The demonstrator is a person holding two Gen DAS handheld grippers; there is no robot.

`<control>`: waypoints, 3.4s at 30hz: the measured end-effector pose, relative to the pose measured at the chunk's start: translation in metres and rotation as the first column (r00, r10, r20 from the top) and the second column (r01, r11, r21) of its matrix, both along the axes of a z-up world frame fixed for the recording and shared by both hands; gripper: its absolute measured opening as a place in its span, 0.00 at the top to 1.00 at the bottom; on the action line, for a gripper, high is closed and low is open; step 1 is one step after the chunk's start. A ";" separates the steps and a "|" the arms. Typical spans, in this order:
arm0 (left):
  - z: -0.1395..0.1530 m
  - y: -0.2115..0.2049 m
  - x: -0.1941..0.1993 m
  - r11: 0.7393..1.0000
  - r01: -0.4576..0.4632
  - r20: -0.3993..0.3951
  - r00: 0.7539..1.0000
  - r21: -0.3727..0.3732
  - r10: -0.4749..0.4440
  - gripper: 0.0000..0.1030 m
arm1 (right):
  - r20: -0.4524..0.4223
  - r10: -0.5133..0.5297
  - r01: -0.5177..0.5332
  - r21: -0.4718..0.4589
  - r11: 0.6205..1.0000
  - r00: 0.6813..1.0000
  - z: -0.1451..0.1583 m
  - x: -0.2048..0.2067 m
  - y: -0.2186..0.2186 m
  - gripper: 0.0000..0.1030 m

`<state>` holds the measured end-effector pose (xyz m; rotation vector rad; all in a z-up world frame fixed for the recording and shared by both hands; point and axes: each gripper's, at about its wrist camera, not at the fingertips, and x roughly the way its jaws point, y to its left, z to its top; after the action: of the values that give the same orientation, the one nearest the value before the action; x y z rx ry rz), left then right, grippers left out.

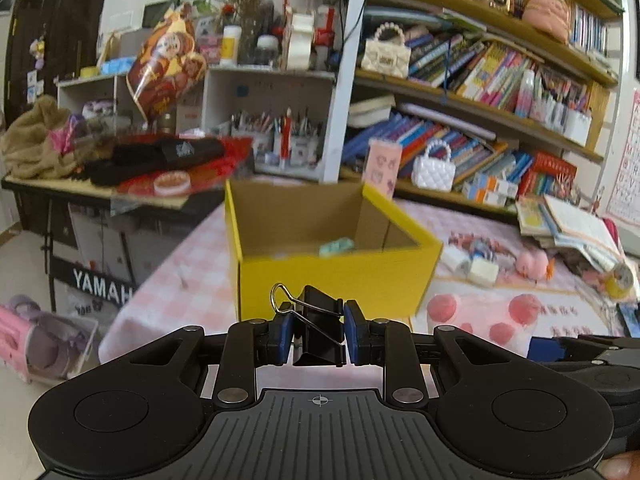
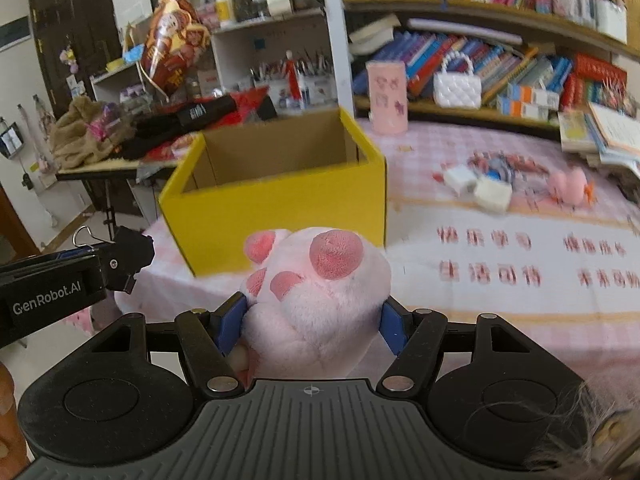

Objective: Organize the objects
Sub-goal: 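Carry the binder clip and pink pig over the yellow box with both tools, then open the left tool releasing the clip while the right tool drops the pig, then withdraw both tools from the box toward the remaining toys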

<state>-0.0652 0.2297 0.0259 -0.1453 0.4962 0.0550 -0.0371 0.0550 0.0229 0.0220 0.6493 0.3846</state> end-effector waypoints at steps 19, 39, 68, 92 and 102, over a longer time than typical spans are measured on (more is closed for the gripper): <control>-0.001 0.039 0.182 0.993 -0.099 -0.081 0.992 -0.058 0.094 0.76 | 0.065 0.254 -0.235 -0.215 0.948 0.965 0.005 0.191 0.065 0.35; -0.045 0.037 0.246 0.994 -0.088 -0.276 0.959 -0.066 0.066 0.69 | -0.101 0.377 -0.388 -0.340 0.857 0.921 -0.034 0.245 0.091 0.29; 0.034 0.002 0.041 1.000 -0.002 0.026 1.000 0.019 0.001 0.19 | 0.182 -0.059 0.072 -0.065 0.995 0.982 0.031 0.040 -0.004 0.26; -0.014 -0.108 0.043 0.963 0.266 -0.113 0.959 0.052 -0.259 0.16 | 0.050 -0.452 0.455 -0.106 0.884 0.891 -0.015 -0.011 -0.114 0.26; -0.020 -0.151 0.075 0.952 0.296 -0.155 0.947 0.074 -0.282 0.15 | -0.014 -0.496 0.494 -0.078 0.866 0.868 -0.020 0.015 -0.153 0.26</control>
<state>0.0101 0.0792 0.0063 0.0277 0.6532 -0.1997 -0.0217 -0.0983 0.0028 0.1247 0.6644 -0.1401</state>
